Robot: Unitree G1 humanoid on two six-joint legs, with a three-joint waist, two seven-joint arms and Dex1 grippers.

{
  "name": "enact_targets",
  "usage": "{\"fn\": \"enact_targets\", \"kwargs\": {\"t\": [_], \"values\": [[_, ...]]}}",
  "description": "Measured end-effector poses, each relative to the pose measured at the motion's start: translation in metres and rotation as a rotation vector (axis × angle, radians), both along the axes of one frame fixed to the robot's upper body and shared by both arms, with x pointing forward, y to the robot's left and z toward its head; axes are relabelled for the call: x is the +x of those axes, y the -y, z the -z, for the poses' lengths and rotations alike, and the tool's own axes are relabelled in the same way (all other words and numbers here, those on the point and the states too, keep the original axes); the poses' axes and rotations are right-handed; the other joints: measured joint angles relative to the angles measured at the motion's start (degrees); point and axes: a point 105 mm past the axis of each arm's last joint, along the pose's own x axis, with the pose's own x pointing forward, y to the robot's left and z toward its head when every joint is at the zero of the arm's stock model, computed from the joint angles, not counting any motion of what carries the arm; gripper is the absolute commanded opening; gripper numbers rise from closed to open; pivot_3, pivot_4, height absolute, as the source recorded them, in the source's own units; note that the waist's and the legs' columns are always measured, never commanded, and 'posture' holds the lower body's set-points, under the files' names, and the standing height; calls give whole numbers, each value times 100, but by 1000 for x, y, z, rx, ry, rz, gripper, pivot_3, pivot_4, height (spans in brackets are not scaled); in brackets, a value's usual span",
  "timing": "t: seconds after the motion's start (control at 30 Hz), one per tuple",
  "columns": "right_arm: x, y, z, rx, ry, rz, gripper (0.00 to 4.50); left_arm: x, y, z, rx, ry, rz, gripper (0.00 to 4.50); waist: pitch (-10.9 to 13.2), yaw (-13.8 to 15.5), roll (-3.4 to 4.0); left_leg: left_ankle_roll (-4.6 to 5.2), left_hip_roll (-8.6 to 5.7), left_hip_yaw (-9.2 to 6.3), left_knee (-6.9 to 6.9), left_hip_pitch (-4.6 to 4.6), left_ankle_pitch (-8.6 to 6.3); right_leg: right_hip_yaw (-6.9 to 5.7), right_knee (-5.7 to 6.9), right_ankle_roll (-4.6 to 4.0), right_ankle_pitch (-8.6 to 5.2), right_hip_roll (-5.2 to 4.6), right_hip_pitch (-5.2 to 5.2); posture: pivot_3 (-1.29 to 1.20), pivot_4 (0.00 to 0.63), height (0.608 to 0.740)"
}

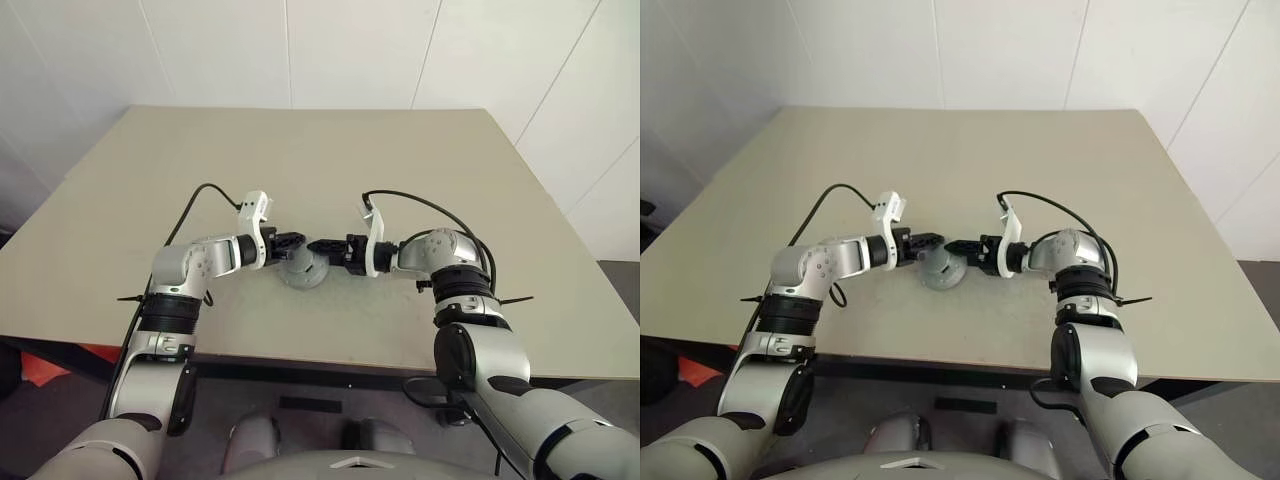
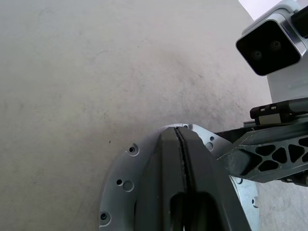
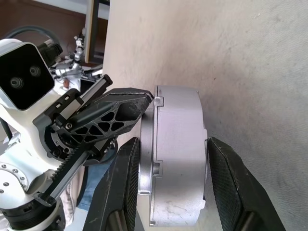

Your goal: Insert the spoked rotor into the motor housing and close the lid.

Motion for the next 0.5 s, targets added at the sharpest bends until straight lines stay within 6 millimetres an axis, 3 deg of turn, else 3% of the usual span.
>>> {"fn": "enact_targets", "kwargs": {"t": [0.5], "values": [[5, -3, 2, 10, -12, 39, 2020, 2, -2, 0, 10, 10, -11, 0, 0, 9, 0, -12, 0, -2, 14, 5, -3, 0, 34, -6, -6, -1, -1, 0, 0, 740]]}}
